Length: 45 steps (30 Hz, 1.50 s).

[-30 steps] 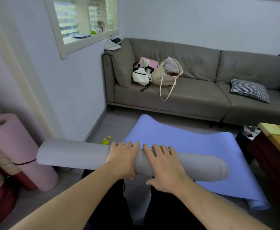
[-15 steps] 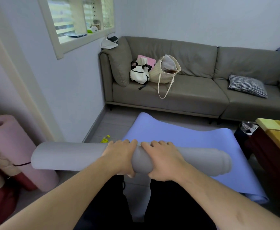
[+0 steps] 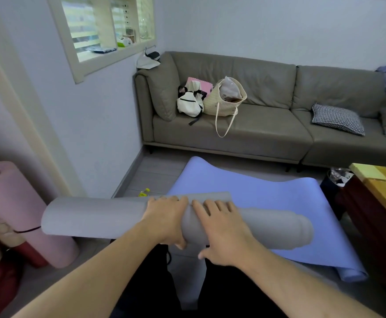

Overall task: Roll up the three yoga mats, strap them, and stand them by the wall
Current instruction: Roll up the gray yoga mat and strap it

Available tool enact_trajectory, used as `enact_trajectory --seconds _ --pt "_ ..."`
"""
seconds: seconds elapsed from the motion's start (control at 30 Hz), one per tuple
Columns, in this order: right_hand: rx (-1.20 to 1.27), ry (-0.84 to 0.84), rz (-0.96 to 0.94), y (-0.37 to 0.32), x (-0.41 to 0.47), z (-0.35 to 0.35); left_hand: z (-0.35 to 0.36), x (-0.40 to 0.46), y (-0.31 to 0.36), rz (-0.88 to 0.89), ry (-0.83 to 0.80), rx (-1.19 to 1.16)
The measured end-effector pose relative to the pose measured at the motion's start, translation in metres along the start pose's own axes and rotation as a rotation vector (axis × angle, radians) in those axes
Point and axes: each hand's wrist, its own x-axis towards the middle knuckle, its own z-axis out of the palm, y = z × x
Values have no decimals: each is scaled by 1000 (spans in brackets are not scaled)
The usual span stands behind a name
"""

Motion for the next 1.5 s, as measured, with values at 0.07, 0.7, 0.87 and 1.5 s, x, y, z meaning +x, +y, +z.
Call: enact_trajectory --seconds 0.07,0.7,0.87,1.5 --pt "-51 26 18 -4 -2 9 0 0 2 -2 -5 9" --pt "-64 56 43 6 5 3 -10 12 -5 50 -23 8" --pt "74 -94 0 15 15 -20 -14 11 -12 56 -115 -81" --pt "86 -61 35 9 13 -7 10 -4 5 32 80 61"
